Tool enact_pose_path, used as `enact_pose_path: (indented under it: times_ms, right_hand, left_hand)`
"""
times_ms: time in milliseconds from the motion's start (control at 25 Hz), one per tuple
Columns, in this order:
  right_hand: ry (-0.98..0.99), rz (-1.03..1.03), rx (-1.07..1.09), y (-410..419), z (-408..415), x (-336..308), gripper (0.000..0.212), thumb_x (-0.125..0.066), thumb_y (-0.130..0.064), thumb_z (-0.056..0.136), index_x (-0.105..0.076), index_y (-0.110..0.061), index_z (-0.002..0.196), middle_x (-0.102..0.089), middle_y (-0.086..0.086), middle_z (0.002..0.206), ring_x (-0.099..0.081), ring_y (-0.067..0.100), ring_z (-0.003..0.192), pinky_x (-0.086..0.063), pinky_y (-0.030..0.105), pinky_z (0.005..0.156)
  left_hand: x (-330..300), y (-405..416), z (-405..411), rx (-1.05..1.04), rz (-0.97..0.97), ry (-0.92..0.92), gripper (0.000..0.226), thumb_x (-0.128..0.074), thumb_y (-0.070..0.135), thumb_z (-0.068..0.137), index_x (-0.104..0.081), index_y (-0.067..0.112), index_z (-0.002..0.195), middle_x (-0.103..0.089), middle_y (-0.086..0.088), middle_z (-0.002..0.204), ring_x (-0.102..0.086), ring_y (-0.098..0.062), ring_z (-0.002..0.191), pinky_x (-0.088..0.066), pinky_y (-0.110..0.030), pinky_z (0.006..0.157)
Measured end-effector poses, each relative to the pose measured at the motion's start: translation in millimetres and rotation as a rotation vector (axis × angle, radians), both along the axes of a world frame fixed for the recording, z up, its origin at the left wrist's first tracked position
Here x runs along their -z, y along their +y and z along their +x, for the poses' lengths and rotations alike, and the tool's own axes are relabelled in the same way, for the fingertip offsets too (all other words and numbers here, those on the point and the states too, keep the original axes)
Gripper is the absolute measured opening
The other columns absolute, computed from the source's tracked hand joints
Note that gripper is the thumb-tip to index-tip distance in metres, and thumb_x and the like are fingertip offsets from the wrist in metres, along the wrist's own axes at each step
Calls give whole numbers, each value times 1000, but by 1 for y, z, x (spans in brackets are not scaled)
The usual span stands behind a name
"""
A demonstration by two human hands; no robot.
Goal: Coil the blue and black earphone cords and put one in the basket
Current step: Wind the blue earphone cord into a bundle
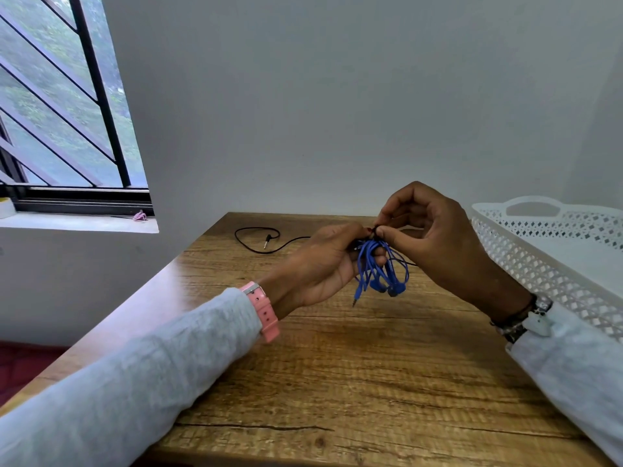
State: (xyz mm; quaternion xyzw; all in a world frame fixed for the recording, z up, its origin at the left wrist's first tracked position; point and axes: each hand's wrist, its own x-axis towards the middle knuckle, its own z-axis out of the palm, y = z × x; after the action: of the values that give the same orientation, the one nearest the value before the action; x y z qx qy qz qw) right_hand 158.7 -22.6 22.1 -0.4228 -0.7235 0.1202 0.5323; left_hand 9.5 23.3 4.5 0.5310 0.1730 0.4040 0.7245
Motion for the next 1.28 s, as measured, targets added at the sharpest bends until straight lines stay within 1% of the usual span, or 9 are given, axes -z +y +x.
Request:
enact_pose_path:
  times_ms: [240,360,440,520,680,880,960,1120,1280]
  right_hand:
    - [61,-43,-28,2,1,1,25,-71,-2,78,-57,-20,87,-68,-2,82,-68,6,78,-55,18,73]
    - [9,-53,-20,2,1,4,22,-70,-2,78,-58,-18,88,-69,-2,83,-68,6,79,-54,17,74]
    - [-3,-65,-17,3,1,5,20,-70,-2,79,-59,-15,90,-70,-1,85,-68,7,81,-54,18,75]
    - [10,-68,-25,3,1,4,20,-69,-2,79,-59,-16,89,-70,-1,85,-69,7,81,-55,18,76]
    - [22,-32,-42,1,3,-1,23,-70,-1,78,-58,-17,88,-68,-2,83,-68,6,80,-55,18,75]
    - [45,-21,-27,1,3,-1,24,-71,-1,77,-58,-17,88,-68,-1,82,-68,7,79,-55,18,74]
    - [14,-8,-4,1,4,-1,24,-72,-1,77,-58,-16,89,-69,0,82,-68,7,79,-55,17,73]
    - [-87,-15,36,0,4,-1,24,-73,-4,77,-58,-17,90,-70,-3,82,-69,6,78,-55,17,72]
    - [-158,-33,56,1,4,-1,27,-74,-5,76,-57,-23,89,-70,-6,80,-69,3,74,-55,14,69]
  left_hand:
    - [-1,2,-2,-5,31,40,19,-40,3,94,-56,-7,96,-58,-12,82,-59,-14,67,-55,-23,67]
    - [-3,1,-5,-26,63,135,18,-42,3,94,-57,-6,93,-57,-13,83,-56,-16,67,-55,-22,67]
    - [-4,0,-6,-22,67,167,19,-42,4,94,-58,-6,91,-56,-12,83,-55,-16,67,-55,-21,66]
    - [-5,0,-6,-14,63,153,18,-43,4,94,-58,-6,92,-58,-11,81,-56,-15,67,-55,-21,67]
    - [-4,-1,-3,6,21,61,18,-40,3,94,-56,-7,93,-59,-12,78,-59,-15,66,-55,-23,69]
    - [-3,-2,-3,5,11,34,20,-41,4,94,-58,-5,91,-65,-10,75,-60,-15,67,-56,-23,70]
    - [-2,-2,-3,-1,11,36,20,-41,3,95,-58,-7,93,-66,-9,75,-61,-14,66,-56,-23,71]
    - [-2,-2,-3,-33,35,140,24,-39,7,97,-58,-8,98,-60,-14,82,-63,-13,67,-55,-22,74]
    - [2,-2,-2,-59,-44,149,24,-40,6,97,-58,-9,100,-60,-17,87,-63,-14,69,-56,-22,72]
